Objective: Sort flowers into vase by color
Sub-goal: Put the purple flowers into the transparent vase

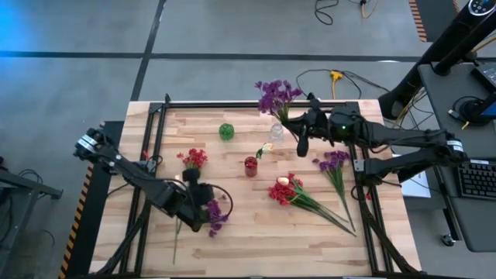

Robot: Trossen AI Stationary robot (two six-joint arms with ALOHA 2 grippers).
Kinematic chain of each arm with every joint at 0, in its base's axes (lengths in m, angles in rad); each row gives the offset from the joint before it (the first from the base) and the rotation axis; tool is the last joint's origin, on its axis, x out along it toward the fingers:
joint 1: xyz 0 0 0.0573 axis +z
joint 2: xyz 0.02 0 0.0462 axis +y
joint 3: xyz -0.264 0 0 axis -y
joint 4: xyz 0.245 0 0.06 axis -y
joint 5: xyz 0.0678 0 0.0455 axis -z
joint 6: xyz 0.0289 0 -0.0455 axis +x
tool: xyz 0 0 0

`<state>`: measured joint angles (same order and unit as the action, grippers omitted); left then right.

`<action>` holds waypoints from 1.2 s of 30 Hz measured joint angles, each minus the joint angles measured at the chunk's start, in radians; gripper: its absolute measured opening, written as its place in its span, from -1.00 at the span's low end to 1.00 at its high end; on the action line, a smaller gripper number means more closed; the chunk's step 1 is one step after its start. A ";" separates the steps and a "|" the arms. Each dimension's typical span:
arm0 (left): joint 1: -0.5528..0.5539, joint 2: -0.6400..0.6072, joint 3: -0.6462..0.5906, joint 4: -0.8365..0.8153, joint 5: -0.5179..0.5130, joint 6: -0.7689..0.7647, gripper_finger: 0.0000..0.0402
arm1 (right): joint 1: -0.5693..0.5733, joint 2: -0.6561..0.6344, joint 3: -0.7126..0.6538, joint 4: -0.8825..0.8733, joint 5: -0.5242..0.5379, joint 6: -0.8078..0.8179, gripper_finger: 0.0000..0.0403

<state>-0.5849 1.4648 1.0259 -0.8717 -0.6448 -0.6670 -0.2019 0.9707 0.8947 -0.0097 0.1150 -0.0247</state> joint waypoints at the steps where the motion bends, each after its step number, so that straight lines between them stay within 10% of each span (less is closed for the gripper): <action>1: -0.005 -0.009 0.015 -0.001 -0.032 0.030 -1.00 | -0.010 0.000 -0.013 0.035 -0.019 -0.003 -0.90; 11: -0.011 -0.192 0.019 0.194 -0.096 0.444 -1.00 | -0.130 0.007 -0.195 0.472 -0.046 -0.050 -0.90; 22: -0.007 -0.480 -0.265 0.813 -0.102 0.837 -1.00 | -0.179 0.139 -0.279 0.834 -0.071 -0.043 -0.90; 36: -0.002 -0.565 -0.403 1.003 -0.184 0.893 -1.00 | -0.276 0.323 -0.279 1.056 -0.215 -0.009 -0.90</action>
<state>-0.5873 0.9000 0.6225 0.1314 -0.8292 0.2255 -0.4783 1.2932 0.6160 1.0467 -0.1002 -0.0333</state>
